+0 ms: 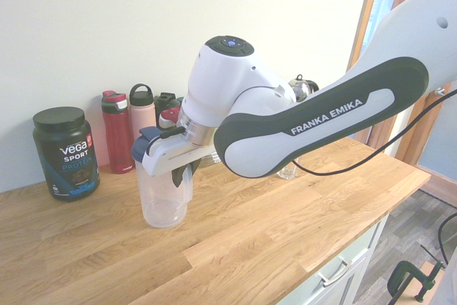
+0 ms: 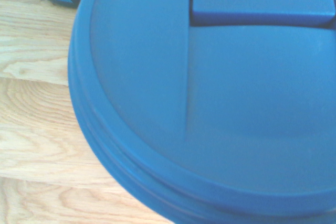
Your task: Pour me some water
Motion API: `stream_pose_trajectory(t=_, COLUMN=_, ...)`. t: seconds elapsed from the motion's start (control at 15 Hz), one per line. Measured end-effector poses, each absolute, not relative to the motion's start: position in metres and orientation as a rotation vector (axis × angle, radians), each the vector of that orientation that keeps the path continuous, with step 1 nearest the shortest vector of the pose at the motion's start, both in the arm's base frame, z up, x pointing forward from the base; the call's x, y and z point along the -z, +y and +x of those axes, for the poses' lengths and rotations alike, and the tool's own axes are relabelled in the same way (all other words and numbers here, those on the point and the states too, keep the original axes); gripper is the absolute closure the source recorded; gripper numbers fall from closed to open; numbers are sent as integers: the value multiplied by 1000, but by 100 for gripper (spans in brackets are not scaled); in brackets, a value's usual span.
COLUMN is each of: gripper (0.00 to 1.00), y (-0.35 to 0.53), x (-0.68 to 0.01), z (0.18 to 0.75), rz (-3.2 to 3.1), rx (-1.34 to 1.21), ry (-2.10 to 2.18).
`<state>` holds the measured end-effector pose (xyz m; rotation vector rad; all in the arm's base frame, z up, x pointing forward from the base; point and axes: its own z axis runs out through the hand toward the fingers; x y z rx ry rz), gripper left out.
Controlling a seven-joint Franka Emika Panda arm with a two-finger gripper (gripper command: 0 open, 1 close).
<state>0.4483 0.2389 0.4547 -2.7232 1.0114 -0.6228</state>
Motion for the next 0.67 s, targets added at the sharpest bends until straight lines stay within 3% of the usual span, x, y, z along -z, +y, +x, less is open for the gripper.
stream_pose_trajectory(t=0.67, gripper=100, y=92, x=-535, z=340, rz=-2741, rx=569, ry=966)
